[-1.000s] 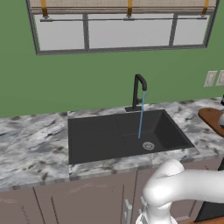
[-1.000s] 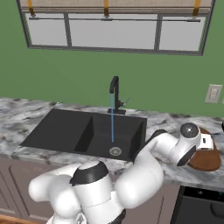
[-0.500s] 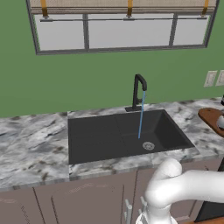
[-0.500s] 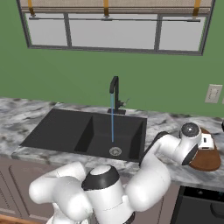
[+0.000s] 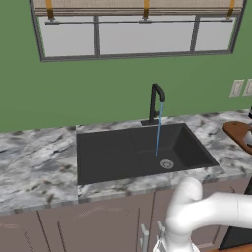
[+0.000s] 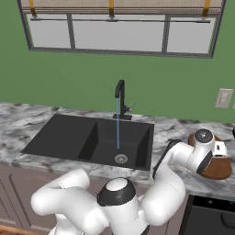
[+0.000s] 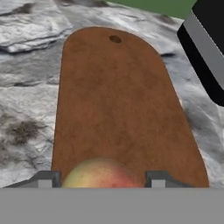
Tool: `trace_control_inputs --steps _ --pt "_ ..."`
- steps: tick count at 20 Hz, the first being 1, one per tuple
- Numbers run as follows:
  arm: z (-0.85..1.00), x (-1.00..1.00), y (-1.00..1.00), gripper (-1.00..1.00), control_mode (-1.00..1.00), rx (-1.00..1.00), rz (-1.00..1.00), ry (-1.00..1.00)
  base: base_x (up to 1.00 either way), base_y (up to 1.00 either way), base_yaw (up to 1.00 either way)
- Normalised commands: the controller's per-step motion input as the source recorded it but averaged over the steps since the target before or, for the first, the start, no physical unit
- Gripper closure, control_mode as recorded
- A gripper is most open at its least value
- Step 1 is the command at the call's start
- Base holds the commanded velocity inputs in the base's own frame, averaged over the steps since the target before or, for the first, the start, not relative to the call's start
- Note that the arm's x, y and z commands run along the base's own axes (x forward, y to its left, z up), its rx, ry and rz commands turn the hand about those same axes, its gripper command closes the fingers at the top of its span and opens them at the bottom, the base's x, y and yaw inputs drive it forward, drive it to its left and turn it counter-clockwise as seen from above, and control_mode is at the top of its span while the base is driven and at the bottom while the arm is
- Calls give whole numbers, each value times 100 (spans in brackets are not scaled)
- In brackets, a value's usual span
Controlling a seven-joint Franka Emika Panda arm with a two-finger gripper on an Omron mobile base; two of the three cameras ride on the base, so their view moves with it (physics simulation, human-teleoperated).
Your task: Pick the peach from the sink and place it on the cutting board to airdry. Then turn off the sink faucet.
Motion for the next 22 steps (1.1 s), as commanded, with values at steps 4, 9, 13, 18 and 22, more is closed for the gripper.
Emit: trace_control_inputs --steps 4,9,13,18,22 --pt "-21 9 -2 -100 -100 0 0 3 0 0 0" --pt "-13 0 -7 -100 -100 0 0 0 0 0 0" --pt "-6 0 -8 -100 -100 0 0 0 0 0 0" --pt "12 0 -2 -100 -100 0 1 -2 0 0 0" --pt "55 -1 0 -100 -100 0 2 -4 0 0 0"
